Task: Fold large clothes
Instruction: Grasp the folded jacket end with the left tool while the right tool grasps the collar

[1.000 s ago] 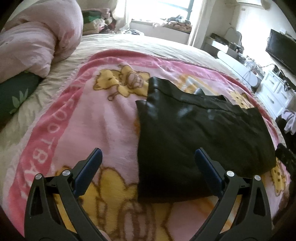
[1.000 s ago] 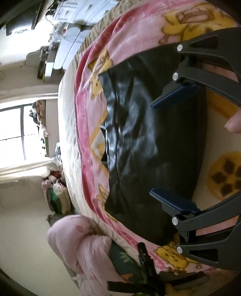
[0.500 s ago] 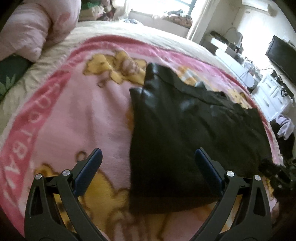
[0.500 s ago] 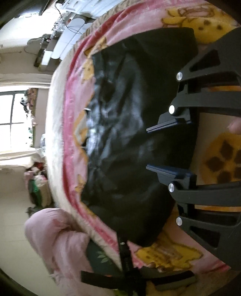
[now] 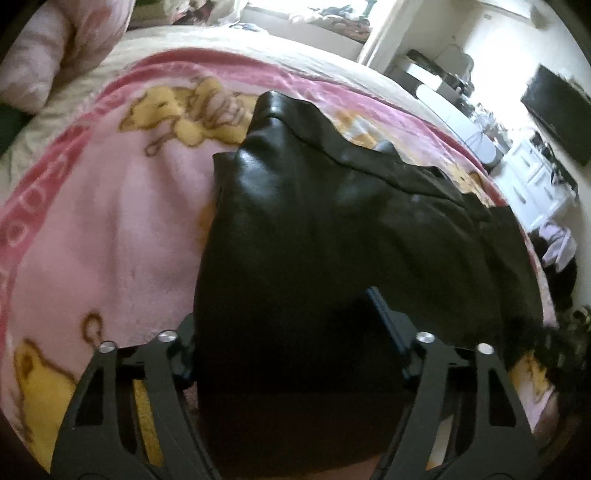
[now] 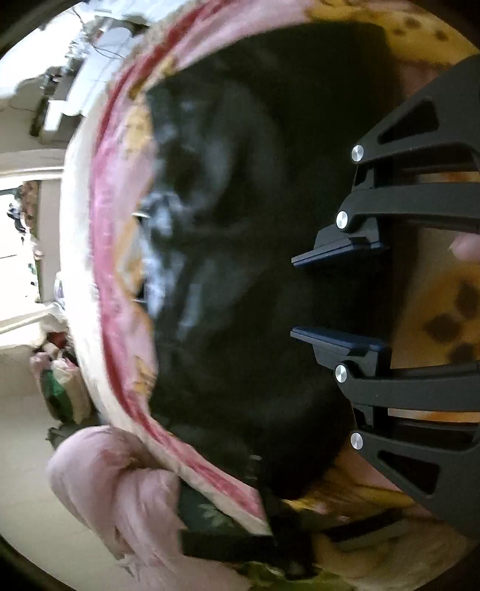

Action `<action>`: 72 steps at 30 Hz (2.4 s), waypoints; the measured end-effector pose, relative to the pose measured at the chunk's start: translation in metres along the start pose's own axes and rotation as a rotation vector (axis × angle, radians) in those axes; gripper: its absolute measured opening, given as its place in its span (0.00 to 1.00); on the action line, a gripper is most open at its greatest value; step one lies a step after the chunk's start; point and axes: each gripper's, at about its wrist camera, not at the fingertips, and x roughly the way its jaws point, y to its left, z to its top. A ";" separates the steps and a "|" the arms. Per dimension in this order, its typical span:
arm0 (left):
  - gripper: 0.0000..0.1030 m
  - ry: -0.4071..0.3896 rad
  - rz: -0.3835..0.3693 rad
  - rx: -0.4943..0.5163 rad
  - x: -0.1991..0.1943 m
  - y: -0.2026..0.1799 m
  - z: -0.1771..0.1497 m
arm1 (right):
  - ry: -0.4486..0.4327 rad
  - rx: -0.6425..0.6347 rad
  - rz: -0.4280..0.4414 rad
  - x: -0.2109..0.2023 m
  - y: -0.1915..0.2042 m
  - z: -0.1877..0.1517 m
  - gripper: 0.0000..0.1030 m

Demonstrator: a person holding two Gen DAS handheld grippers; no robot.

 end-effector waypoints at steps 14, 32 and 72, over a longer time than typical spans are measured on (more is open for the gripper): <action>0.31 -0.061 -0.032 0.023 -0.029 -0.008 0.012 | 0.139 0.085 -0.054 0.069 -0.015 0.033 0.27; 0.28 -0.082 -0.066 0.009 -0.037 -0.007 0.016 | 0.116 0.156 -0.019 0.114 -0.030 0.093 0.28; 0.66 -0.169 -0.229 -0.143 -0.066 0.023 0.034 | -0.367 -0.710 -0.189 -0.001 0.173 -0.065 0.22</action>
